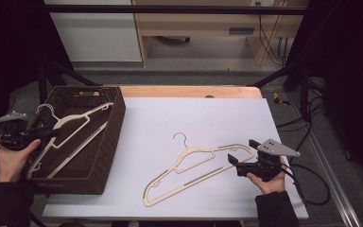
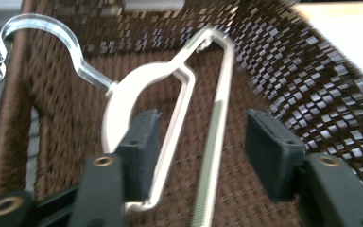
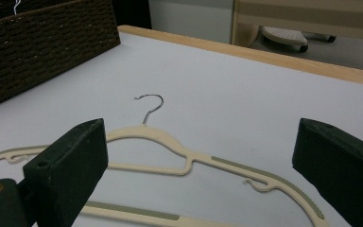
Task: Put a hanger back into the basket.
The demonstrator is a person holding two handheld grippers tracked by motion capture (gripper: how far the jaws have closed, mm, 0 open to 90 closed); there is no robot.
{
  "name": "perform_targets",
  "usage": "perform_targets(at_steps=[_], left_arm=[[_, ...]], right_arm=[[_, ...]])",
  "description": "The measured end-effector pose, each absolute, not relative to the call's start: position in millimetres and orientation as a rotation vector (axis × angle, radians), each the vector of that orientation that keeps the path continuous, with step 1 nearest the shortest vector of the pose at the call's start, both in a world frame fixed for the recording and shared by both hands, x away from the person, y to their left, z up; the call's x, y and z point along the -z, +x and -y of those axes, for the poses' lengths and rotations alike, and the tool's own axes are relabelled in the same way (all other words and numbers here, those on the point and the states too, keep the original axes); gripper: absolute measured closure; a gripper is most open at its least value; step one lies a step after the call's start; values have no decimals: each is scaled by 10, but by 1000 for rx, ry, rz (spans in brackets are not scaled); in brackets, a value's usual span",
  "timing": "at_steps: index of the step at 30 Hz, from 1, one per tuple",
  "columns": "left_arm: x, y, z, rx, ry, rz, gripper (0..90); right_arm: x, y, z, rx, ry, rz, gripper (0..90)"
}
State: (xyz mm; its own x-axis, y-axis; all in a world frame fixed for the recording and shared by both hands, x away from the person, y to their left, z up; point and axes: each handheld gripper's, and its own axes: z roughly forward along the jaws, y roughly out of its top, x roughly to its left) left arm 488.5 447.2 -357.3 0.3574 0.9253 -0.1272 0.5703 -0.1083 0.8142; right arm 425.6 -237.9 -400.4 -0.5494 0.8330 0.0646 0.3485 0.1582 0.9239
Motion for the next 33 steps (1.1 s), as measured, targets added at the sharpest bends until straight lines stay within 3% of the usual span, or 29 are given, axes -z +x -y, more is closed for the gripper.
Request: perform_targets(at_steps=[4, 11, 20, 33], left_arm=[[3469, 4808, -4313, -588, 1748, -1225, 254], [3353, 4678, -3867, -627, 1764, -1080, 72], [3355, 4549, -3342, -553, 1773, -917, 55], [3543, 4532, -2816, -442, 1801, -830, 51]], right_arm=[[4007, 4253, 2375, -1375, 1117, -1969, 46], [4000, 4249, 2384, -1379, 1118, -1967, 44], [3996, 4253, 2386, -1379, 1119, -1959, 42], [4010, 4260, 2371, -1386, 1120, -1970, 37]])
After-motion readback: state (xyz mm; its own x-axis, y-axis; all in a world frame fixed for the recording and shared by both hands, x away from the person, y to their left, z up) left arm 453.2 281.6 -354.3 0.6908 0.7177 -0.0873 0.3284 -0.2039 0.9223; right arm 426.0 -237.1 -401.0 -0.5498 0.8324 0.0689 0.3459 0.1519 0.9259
